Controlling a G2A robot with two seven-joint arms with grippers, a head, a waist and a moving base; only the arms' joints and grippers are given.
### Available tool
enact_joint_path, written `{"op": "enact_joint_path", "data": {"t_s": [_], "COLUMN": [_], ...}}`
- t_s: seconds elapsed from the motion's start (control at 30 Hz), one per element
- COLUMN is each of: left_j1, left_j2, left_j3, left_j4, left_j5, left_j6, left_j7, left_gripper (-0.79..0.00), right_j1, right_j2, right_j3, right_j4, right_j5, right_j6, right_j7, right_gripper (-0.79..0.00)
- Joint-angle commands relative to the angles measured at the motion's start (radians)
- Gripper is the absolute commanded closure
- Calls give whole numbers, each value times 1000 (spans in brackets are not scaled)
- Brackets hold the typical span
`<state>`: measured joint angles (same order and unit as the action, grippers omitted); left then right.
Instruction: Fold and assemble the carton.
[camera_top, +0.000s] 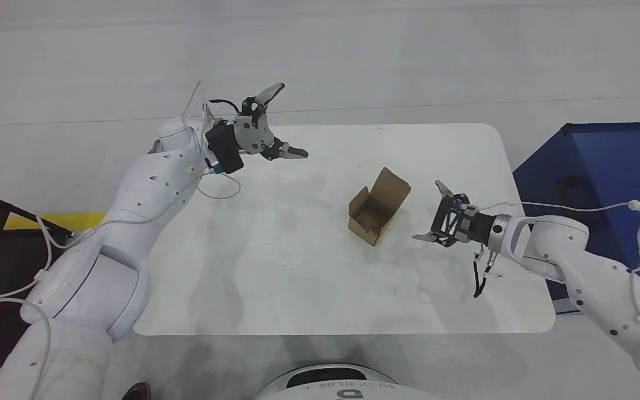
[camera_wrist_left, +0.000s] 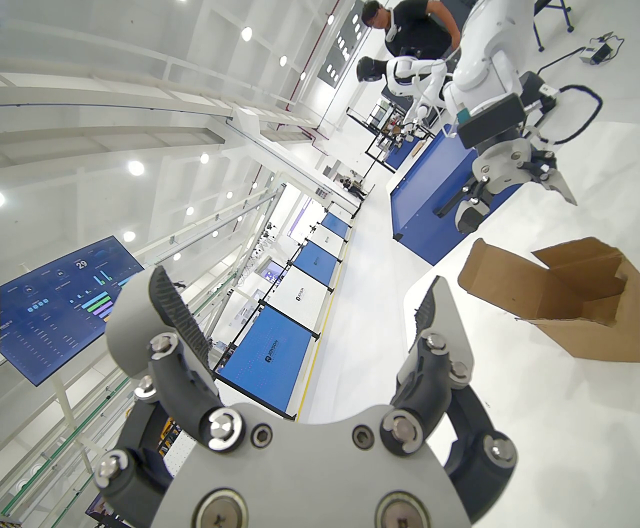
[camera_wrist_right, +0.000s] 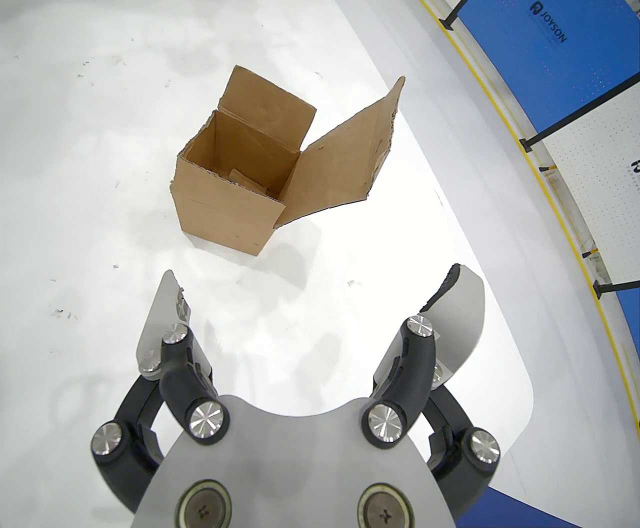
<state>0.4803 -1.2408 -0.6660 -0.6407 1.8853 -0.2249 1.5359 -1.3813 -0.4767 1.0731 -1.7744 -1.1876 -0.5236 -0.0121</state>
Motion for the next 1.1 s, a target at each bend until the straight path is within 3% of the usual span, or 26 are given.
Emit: {"op": "enact_joint_path", "data": {"t_s": [0.0,0.07,0.17,0.3,0.37,0.57,0.67,0.73,0.83,1.07], "left_j1": [0,0,0,0,0,0,0,0,0,0], "left_j2": [0,0,0,0,0,0,0,0,0,0], "left_j3": [0,0,0,0,0,0,0,0,0,0], "left_j4": [0,0,0,0,0,0,0,0,0,0], "left_j5": [0,0,0,0,0,0,0,0,0,0], "left_j6": [0,0,0,0,0,0,0,0,0,0], "left_j7": [0,0,0,0,0,0,0,0,0,0], "left_gripper": [-785,-785,-785,-785,-785,-785,-785,-785,-785,-785], "right_j1": [-12,-21,-24,-6,-1,20,35,38,34,54], "right_j2": [-5,-12,-27,-50,-60,-89,-105,-112,-120,-145], "right_j3": [-7,-1,-28,-63,-76,-118,-118,-113,-108,-134], "right_j4": [1,80,118,102,95,104,123,136,144,112], "right_j5": [77,232,438,543,577,735,769,770,770,779], "right_j6": [-28,-81,-137,-76,-49,-10,-20,-12,17,111], "right_j7": [-50,-99,-35,60,94,221,165,135,122,219], "right_gripper": [-785,-785,-785,-773,-668,-628,-382,-388,-465,-480]}}
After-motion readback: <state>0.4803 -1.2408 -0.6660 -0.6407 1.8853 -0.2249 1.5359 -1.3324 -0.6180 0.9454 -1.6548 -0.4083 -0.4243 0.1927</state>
